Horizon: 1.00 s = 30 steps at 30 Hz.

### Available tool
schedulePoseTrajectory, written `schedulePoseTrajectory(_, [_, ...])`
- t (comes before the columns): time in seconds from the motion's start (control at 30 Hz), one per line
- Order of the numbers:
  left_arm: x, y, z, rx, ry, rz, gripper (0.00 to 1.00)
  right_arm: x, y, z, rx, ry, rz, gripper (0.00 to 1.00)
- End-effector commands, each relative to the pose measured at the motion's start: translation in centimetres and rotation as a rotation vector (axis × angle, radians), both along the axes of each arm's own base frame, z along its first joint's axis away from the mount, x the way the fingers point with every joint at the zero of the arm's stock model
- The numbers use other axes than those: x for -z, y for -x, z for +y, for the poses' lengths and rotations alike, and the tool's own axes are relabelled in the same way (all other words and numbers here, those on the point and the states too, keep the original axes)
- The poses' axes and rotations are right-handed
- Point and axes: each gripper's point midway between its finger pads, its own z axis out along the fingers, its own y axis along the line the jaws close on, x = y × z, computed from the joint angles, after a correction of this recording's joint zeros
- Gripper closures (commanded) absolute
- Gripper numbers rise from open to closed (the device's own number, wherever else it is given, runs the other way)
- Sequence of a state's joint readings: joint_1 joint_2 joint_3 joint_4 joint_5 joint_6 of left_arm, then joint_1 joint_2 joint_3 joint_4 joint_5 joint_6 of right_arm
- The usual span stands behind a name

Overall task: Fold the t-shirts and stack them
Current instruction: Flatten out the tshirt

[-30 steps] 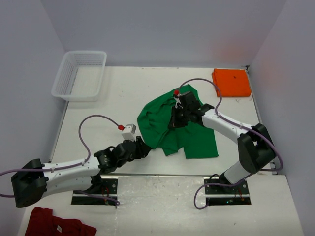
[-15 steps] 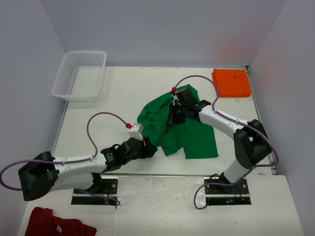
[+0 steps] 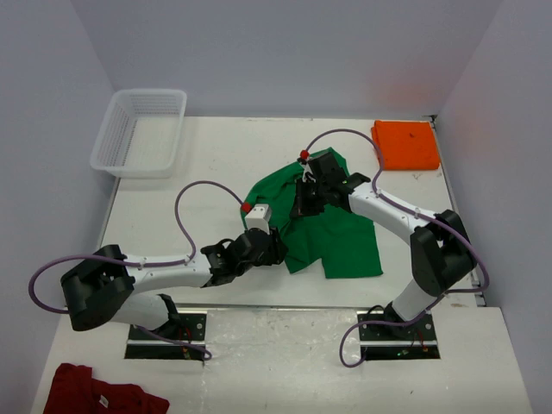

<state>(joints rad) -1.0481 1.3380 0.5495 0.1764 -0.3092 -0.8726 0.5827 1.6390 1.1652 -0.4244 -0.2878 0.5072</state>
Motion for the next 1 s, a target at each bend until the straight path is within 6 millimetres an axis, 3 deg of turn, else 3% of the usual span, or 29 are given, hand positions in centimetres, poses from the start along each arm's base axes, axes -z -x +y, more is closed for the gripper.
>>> schedulePoseTrajectory(0.0, [-1.0, -2.0, 1.8, -0.087, -0.151, -0.102, 0.55, -1.4, -0.2, 1.1, -0.043, -0.037, -0.026, 1.00])
schedulePoseTrajectory(0.23, [-2.9, -2.2, 3.8, -0.194, -0.417, -0.250, 0.57, -0.7, -0.2, 1.5, -0.057, -0.043, -0.005, 1.00])
schedulePoseTrajectory(0.37, [-2.0, -1.1, 4.1, -0.205, -0.605, -0.294, 0.57, -0.7, -0.4, 1.7, -0.061, -0.050, -0.004, 1.00])
schedulePoseTrajectory(0.53, [-0.5, -0.3, 2.9, -0.243, -0.744, -0.300, 0.57, -0.7, -0.2, 1.6, -0.063, -0.051, 0.000, 1.00])
schedulePoseTrajectory(0.57, [-0.2, -0.1, 3.5, -0.245, -0.790, -0.294, 0.58, -0.8, -0.1, 1.6, -0.064, -0.054, -0.002, 1.00])
schedulePoseTrajectory(0.73, [0.3, -0.1, 2.7, -0.242, -0.818, -0.313, 0.60, -0.8, 0.2, 1.5, -0.068, -0.058, 0.000, 1.00])
schedulePoseTrajectory(0.97, [-0.2, -0.6, 3.4, -0.279, -0.888, -0.352, 0.61, -1.1, 0.3, 1.7, -0.072, -0.069, -0.003, 1.00])
